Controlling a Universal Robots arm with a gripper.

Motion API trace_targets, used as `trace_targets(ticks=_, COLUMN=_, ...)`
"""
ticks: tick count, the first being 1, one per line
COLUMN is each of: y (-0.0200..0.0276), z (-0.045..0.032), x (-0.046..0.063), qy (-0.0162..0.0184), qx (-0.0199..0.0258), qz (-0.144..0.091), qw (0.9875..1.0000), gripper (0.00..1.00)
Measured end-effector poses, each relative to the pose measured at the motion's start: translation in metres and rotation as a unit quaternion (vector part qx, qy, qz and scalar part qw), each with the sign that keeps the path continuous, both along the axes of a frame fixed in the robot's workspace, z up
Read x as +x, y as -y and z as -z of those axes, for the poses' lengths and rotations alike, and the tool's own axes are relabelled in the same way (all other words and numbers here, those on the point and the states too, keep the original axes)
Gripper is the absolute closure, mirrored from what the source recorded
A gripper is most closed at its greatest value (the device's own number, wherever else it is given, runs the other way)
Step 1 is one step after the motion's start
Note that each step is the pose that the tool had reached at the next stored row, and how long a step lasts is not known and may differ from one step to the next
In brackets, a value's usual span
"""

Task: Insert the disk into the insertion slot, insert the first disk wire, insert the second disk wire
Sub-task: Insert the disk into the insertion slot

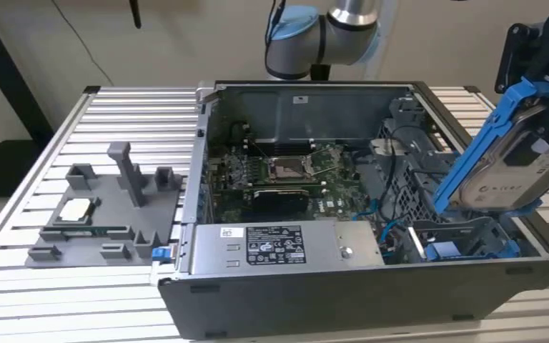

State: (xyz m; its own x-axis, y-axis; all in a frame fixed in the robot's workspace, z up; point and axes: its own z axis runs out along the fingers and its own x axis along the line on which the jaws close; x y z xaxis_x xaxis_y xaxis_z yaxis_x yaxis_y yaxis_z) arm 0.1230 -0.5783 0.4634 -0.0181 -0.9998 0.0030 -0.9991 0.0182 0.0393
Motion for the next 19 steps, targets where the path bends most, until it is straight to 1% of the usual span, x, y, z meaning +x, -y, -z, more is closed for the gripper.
trace_targets(ticks=6, y=0.0028, z=0.0102, x=0.0, qy=0.0, qx=0.0, qz=0.0, qw=1.0, gripper=0.67)
trace_targets(ticks=9, y=0.0033, z=0.0128, x=0.0, qy=0.0, qx=0.0001, qz=0.0, qw=1.0, gripper=0.67)
trace_targets(ticks=19, y=0.003, z=0.0308, x=0.0, qy=0.0, qx=0.0, qz=-0.001, qw=1.0, gripper=0.67)
